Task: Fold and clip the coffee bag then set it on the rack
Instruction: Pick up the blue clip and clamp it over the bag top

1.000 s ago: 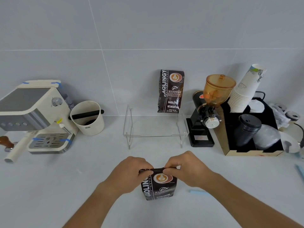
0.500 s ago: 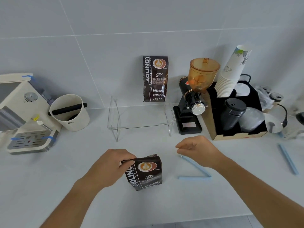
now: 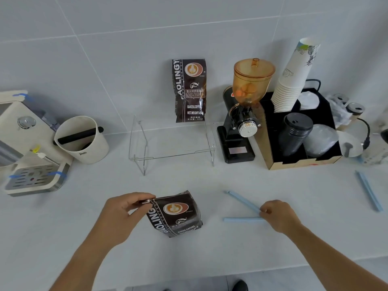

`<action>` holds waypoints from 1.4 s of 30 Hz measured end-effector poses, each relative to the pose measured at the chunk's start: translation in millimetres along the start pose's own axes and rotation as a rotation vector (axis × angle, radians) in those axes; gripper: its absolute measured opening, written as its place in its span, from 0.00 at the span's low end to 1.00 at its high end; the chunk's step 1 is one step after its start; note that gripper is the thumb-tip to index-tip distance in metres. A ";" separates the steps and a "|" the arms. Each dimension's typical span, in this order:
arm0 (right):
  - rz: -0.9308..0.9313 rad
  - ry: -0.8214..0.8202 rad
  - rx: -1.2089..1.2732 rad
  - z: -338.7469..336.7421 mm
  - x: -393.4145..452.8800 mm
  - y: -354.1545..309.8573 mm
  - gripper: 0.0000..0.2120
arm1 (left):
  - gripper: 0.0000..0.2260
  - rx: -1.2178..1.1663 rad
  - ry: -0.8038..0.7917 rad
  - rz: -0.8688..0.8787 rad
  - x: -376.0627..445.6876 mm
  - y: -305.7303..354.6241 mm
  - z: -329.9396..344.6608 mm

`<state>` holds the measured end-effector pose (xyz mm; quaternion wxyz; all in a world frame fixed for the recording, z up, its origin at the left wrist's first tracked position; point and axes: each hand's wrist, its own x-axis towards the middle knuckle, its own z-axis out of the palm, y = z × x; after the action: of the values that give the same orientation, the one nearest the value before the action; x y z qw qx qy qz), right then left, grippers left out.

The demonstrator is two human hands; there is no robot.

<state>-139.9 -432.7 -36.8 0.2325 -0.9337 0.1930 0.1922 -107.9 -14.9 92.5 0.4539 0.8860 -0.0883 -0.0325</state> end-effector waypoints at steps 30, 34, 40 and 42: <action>-0.383 -0.154 0.797 -72.4 -65.3 -197.9 0.10 | 0.20 -0.433 0.075 -0.093 7.3 -31.8 20.1; -0.410 -0.188 0.741 -67.8 -64.5 -211.7 0.10 | 0.22 -0.465 0.116 -0.082 5.5 -29.8 26.9; -0.426 -0.243 0.702 -67.0 -60.6 -216.6 0.09 | 0.20 -0.469 0.175 -0.095 5.2 -34.4 33.6; -0.441 -0.238 0.657 -67.3 -58.7 -216.0 0.10 | 0.18 -0.453 0.197 -0.104 6.0 -35.1 35.5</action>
<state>-74.6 -274.4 122.3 0.5745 -0.8001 0.0111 0.1725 -102.4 -24.2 43.4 0.6450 0.7640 0.0118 0.0118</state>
